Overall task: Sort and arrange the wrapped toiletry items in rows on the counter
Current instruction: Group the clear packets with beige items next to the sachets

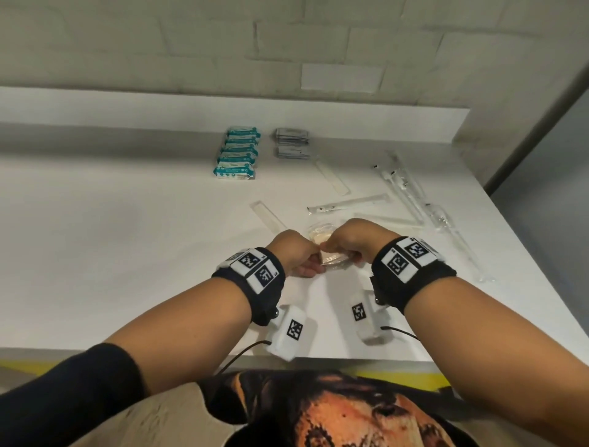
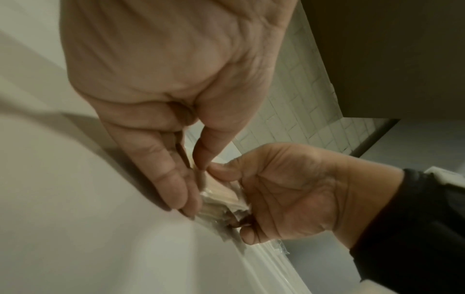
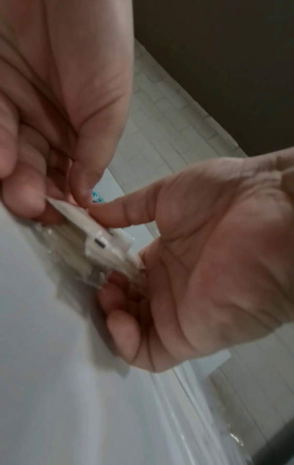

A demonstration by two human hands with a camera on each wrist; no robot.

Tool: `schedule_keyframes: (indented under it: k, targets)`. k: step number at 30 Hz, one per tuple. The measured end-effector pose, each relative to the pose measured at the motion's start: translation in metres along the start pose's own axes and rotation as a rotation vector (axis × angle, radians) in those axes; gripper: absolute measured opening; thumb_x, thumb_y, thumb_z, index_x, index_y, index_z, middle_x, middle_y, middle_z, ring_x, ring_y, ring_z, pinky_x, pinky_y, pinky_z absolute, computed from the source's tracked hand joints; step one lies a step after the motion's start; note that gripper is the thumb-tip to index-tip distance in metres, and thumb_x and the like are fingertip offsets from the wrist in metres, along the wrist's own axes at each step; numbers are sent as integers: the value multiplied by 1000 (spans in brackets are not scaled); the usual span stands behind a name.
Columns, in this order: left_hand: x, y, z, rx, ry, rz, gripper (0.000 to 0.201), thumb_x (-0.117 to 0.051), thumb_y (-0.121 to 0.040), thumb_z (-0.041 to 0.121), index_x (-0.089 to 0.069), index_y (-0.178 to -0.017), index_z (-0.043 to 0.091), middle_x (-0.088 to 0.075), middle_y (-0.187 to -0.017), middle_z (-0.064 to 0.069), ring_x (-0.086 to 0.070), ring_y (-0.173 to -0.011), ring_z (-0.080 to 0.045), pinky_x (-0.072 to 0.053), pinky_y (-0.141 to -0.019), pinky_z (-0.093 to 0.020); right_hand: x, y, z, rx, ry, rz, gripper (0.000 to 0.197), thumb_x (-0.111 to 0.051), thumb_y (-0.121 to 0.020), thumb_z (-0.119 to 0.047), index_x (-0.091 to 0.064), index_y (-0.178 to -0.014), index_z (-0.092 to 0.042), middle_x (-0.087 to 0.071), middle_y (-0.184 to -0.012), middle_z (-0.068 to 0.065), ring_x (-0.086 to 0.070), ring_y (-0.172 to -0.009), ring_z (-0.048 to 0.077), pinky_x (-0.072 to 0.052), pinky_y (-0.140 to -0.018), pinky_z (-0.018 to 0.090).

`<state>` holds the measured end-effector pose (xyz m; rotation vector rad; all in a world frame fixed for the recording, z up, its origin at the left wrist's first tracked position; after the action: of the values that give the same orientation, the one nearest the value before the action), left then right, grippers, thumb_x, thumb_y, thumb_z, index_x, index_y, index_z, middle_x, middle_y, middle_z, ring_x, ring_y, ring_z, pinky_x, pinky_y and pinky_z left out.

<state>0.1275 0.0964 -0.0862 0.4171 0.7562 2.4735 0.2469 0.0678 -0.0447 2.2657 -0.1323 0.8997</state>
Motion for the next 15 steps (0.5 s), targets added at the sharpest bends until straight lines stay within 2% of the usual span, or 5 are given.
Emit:
schedule_keyframes:
  k: [4, 8, 11, 13, 15]
  targets:
    - [-1, 5, -1, 5, -16, 7, 21, -44, -96, 8, -59, -81, 4, -64, -76, -9, -64, -68, -17, -50, -64, -25, -6, -2, -9, 83, 8, 5, 13, -67, -82, -10, -56, -81, -4, -53, -65, 8, -52, -40, 16, -35, -35, 13]
    - [10, 5, 10, -65, -45, 112, 11, -47, -90, 3, -55, -90, 11, -60, -82, -8, -57, -68, -18, -47, -58, -26, 16, 2, -22, 289, 61, 204, 30, -69, -77, -14, -58, -104, -11, -58, -90, 3, -57, -81, 20, -43, -67, 27]
    - [16, 4, 23, -211, 34, 188, 53, -52, -79, -4, -43, -129, 11, -54, -122, -12, -54, -98, -23, -47, -68, -29, 27, 8, -33, 436, 300, 307, 36, -70, -77, -26, -60, -110, -16, -63, -104, 3, -59, -94, 24, -46, -74, 30]
    - [11, 5, 29, -276, 32, 191, 68, -51, -77, -9, -35, -139, 15, -47, -134, -3, -50, -116, -22, -48, -90, -35, 19, 3, -31, 442, 518, 289, 43, -71, -75, -33, -59, -115, -20, -61, -113, 4, -56, -103, 26, -47, -82, 34]
    - [4, 3, 31, -306, 37, 179, 69, -45, -80, -13, -33, -141, 17, -45, -137, -4, -49, -122, -21, -46, -98, -36, 13, -2, -23, 418, 626, 280, 50, -71, -75, -37, -55, -120, -22, -55, -118, 5, -51, -110, 28, -44, -87, 37]
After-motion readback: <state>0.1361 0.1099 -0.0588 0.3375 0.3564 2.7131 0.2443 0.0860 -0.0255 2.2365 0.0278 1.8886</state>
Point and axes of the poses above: each hand's wrist, its own y-axis away from the middle knuckle, its own x-axis out of the back of the hand, z = x × y, the point moved 9 cm from there along -y, towards the middle knuckle
